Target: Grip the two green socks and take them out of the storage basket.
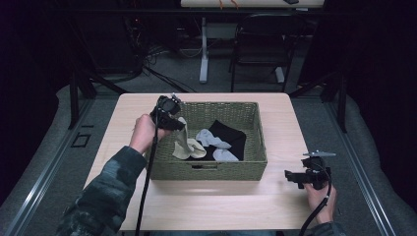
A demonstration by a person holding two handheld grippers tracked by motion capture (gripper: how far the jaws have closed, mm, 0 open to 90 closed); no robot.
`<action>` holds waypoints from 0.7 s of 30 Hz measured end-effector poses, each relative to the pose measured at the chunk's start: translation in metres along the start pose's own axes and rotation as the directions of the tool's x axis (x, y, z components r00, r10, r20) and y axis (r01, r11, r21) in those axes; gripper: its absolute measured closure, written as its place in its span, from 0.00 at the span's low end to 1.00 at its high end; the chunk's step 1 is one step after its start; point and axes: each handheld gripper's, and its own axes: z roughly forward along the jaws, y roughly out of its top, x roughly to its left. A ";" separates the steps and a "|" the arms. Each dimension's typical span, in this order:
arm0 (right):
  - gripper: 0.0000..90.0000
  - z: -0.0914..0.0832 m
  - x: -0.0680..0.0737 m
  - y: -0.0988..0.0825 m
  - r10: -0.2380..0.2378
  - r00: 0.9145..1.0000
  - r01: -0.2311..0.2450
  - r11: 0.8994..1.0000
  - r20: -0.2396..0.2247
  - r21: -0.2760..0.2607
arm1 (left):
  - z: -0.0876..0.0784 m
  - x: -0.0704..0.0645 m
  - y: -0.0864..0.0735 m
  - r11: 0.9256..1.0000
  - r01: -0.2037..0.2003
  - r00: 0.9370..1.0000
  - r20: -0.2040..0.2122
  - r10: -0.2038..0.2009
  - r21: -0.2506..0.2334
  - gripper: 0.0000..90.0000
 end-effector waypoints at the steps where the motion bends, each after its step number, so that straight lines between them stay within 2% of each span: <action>1: 0.00 0.000 0.000 0.000 -0.001 1.000 0.001 1.000 0.000 0.000 | -0.003 0.000 0.001 1.000 -0.004 1.000 -0.002 0.004 -0.003 0.99; 13: 0.00 0.000 0.000 0.000 -0.004 1.000 0.004 1.000 0.001 0.002 | -0.035 0.001 0.015 0.999 -0.025 1.000 -0.003 0.025 -0.034 0.99; 21: 0.00 -0.001 0.000 0.000 -0.007 1.000 0.007 1.000 0.005 0.001 | -0.055 0.006 0.020 0.998 -0.029 0.999 -0.037 0.027 -0.057 0.99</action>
